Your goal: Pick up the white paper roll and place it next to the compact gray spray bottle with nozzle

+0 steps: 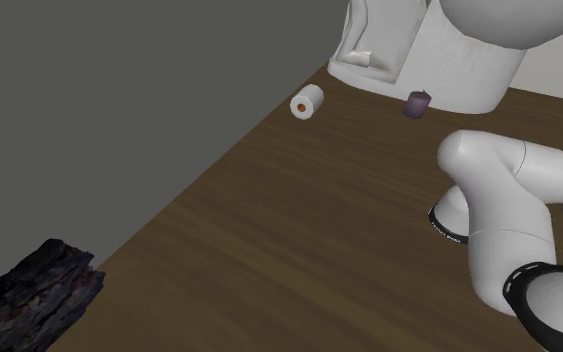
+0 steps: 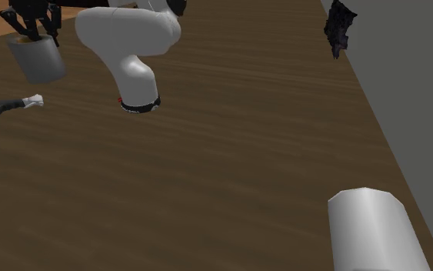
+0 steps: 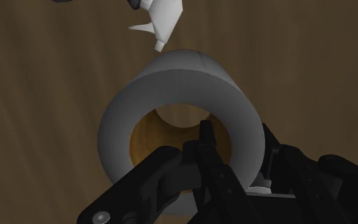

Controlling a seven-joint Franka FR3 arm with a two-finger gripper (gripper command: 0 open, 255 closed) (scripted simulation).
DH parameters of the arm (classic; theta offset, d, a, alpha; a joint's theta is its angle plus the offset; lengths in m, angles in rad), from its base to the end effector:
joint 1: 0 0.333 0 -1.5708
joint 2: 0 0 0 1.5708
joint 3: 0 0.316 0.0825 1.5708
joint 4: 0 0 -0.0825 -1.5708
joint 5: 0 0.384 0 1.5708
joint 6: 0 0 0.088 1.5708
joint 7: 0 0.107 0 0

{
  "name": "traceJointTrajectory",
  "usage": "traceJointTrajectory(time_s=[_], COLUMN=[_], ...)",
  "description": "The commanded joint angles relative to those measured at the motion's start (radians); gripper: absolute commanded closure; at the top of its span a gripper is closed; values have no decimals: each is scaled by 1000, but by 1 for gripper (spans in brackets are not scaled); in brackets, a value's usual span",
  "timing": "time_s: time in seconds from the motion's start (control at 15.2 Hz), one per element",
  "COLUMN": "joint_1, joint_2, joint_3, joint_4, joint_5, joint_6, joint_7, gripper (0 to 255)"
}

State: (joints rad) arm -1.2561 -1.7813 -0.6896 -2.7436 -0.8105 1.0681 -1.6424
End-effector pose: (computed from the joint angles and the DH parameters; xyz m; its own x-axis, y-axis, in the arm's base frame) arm -0.1995 -0.1074 0.4595 0.9957 0.0912 -0.0168 0.0912 -0.9958 0.0026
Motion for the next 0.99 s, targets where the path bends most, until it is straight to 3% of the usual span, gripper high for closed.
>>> traceJointTrajectory(time_s=[0.0, 0.92], joint_1=[-45, -295], joint_2=[-2, -2], joint_3=[-27, -233], joint_4=[-31, -215], joint_5=[-17, -169], joint_6=[29, 190], joint_7=[-28, -159], gripper=[255, 255])
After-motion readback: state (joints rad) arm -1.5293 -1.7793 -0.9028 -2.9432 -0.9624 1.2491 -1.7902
